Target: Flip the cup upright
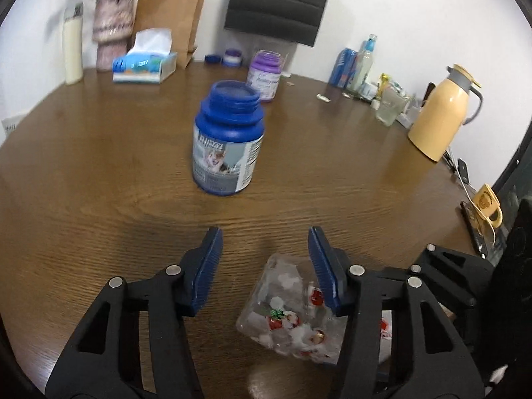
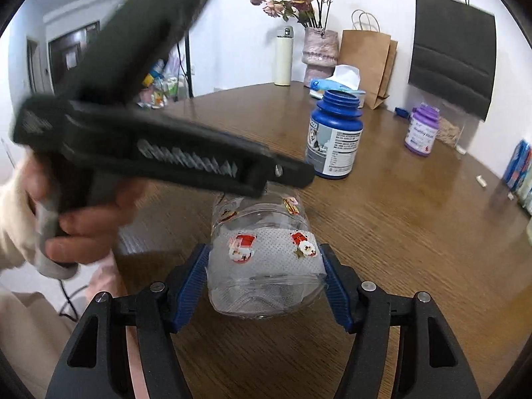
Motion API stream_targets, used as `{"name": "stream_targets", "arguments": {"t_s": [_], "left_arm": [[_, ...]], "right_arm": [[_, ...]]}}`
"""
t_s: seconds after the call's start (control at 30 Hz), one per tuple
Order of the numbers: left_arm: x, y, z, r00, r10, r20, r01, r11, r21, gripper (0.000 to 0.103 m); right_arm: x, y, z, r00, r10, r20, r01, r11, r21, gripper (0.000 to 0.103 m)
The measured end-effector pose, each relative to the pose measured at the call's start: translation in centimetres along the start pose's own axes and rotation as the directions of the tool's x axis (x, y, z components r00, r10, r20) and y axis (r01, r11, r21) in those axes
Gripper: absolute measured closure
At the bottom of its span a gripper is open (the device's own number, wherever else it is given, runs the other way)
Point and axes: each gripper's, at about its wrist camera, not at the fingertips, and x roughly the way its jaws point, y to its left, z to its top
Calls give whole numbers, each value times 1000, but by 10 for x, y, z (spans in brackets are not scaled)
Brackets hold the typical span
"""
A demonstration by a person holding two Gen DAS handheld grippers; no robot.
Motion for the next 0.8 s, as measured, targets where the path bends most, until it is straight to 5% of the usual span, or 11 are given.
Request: {"name": "stream_targets", "arguments": {"t_s": [0.1, 0.2, 0.47, 0.53, 0.6, 0.67, 0.73, 0.77, 0.8], "left_arm": [[1, 5, 1, 999, 35, 2, -35, 999, -24, 54], [-3, -1, 0, 995, 94, 26, -95, 995, 20, 54], [-16, -9, -3, 995, 90, 35, -92, 994, 61, 36], [-26, -13, 1, 1000, -4, 18, 3, 999, 54, 11], [-24, -23, 5, 987, -139, -76, 144, 988, 62, 2], [-9, -40, 4, 967, -156, -201, 182, 976, 116, 2], [19, -51, -2, 946, -59, -320, 120, 977, 174, 6], [34, -51, -5, 931, -6, -366, 77, 981, 180, 18], [42, -48, -6, 923, 31, -384, 36, 985, 167, 44]], "right_arm": [[-1, -1, -3, 1000, -30, -4, 30, 1000, -1, 24], [-13, -15, -8, 989, -148, -2, 148, 988, 34, 24], [-37, -77, -31, 968, -249, -21, 240, 899, 366, 24], [-45, -81, -34, 965, -261, -6, 241, 884, 401, 24], [-53, -85, -39, 963, -269, 12, 238, 871, 430, 24], [-58, -91, -43, 960, -281, 6, 247, 853, 460, 24], [-64, -94, -49, 953, -303, -9, 270, 834, 482, 24], [-67, -93, -51, 952, -306, -6, 270, 829, 489, 24], [-72, -94, -54, 954, -299, 0, 259, 827, 499, 24]]}}
